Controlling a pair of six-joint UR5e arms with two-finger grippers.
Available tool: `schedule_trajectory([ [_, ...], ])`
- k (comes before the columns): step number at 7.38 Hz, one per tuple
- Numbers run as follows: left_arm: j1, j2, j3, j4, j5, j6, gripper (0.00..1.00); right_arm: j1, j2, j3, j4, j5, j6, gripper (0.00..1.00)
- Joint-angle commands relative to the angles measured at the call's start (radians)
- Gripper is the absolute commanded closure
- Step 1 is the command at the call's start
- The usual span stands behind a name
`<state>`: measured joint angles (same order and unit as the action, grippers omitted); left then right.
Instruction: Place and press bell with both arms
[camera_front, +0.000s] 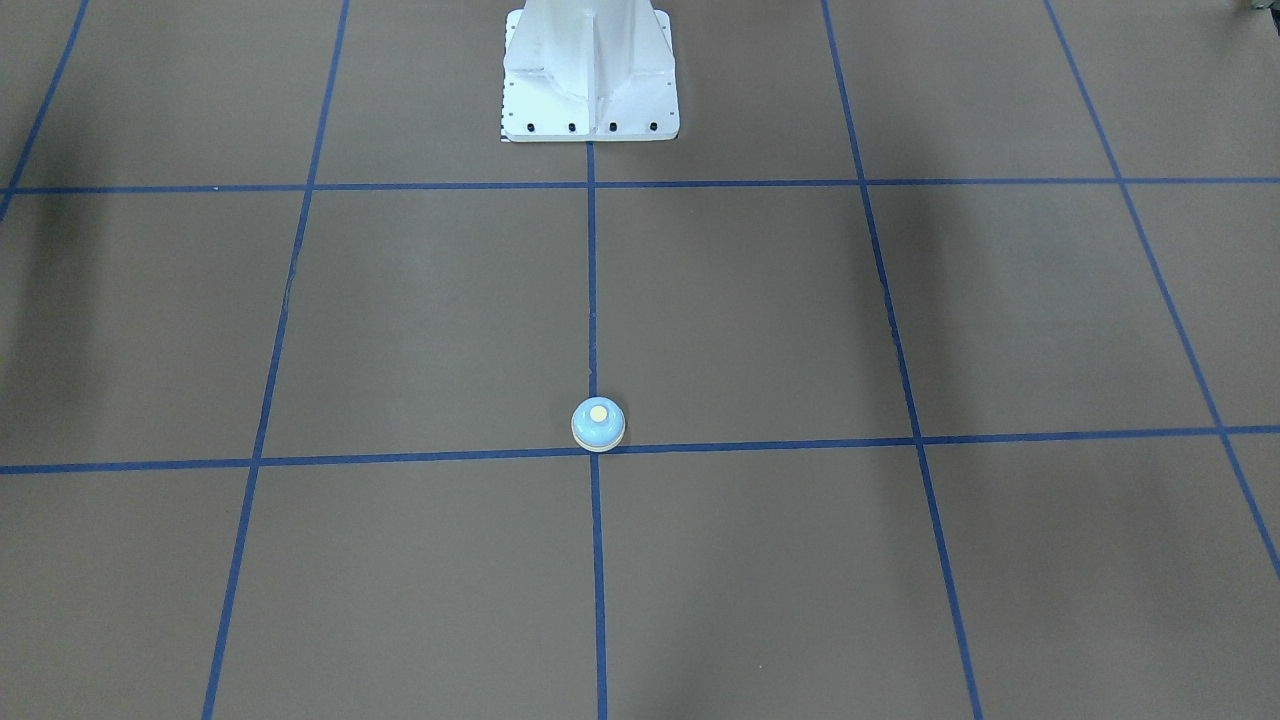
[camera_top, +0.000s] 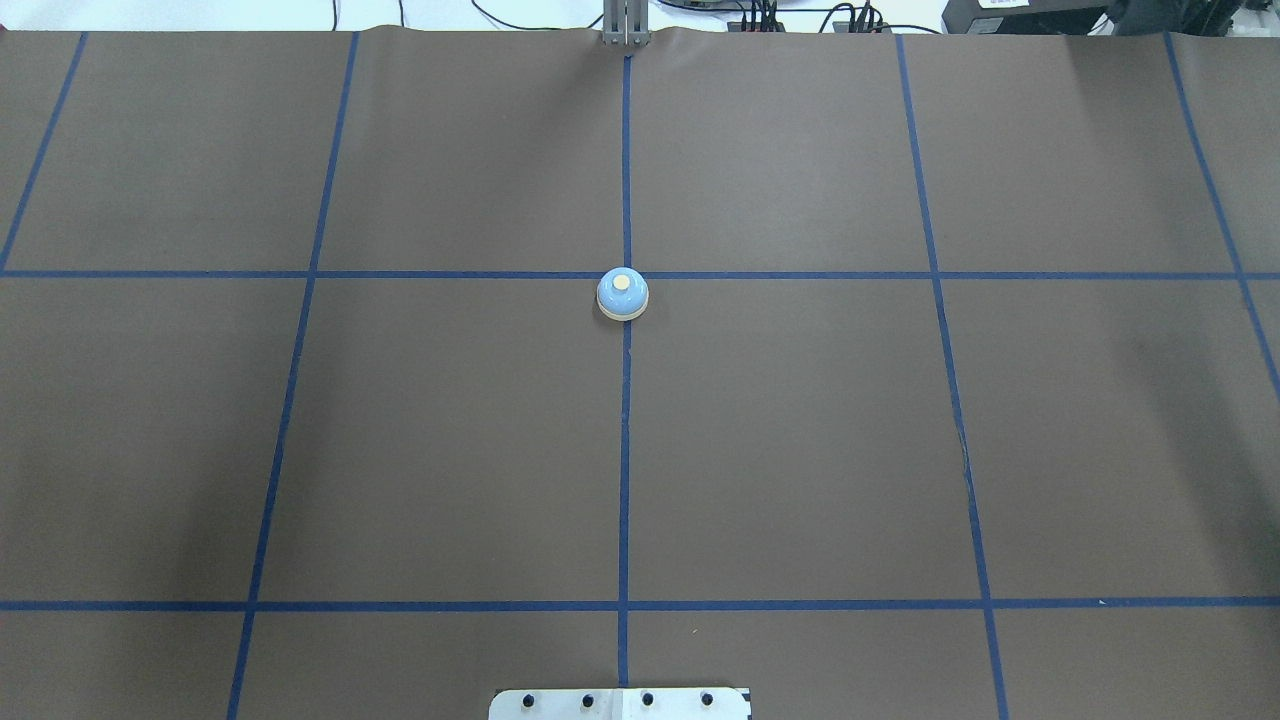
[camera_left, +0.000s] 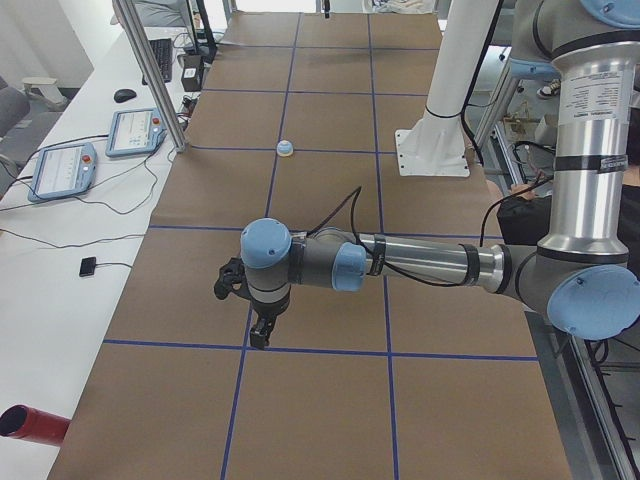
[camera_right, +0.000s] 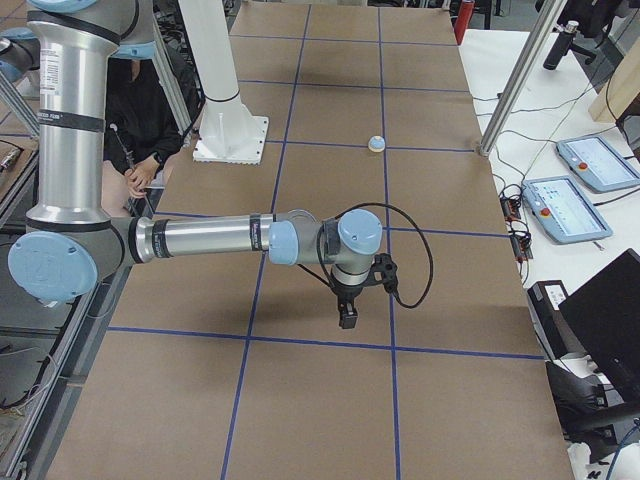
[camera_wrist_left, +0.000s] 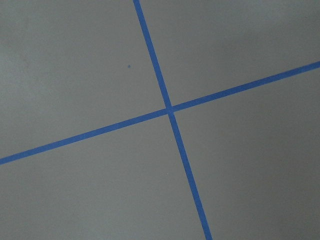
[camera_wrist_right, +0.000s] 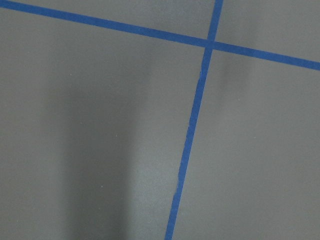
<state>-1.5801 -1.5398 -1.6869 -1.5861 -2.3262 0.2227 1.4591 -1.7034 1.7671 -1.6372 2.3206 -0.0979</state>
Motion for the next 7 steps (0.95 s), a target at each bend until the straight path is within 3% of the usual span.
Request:
schedule_trajectory([
  [1, 0.0, 0.026, 0.009, 0.0, 0.001, -0.005, 0.0, 0.019, 0.001, 0.012, -0.003, 0.0, 0.012, 0.0],
  [7, 0.005, 0.043, 0.036, -0.006, 0.018, -0.013, 0.0, 0.063, -0.007, 0.029, -0.001, 0.029, 0.012, 0.0],
])
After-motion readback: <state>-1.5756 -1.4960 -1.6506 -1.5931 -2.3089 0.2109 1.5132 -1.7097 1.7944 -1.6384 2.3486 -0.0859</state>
